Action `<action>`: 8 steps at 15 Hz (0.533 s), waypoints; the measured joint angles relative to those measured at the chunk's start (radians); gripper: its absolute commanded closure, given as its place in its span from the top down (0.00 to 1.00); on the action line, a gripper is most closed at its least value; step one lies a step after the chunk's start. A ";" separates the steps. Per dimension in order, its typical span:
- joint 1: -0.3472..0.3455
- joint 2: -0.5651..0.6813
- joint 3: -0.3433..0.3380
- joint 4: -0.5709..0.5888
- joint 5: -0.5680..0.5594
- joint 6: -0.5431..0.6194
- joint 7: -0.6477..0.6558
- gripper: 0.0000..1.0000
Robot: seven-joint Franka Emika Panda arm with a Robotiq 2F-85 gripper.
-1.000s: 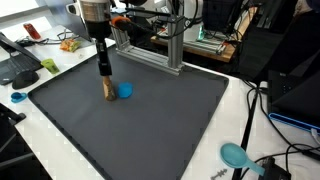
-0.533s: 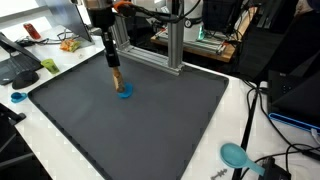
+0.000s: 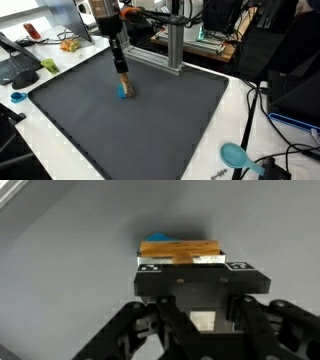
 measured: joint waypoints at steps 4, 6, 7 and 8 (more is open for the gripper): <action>0.001 0.019 -0.005 0.001 -0.010 0.028 0.026 0.23; 0.003 0.021 -0.006 0.001 -0.024 0.038 0.045 0.23; 0.005 0.023 -0.007 0.001 -0.036 0.049 0.056 0.23; 0.007 0.026 -0.010 0.001 -0.048 0.063 0.070 0.23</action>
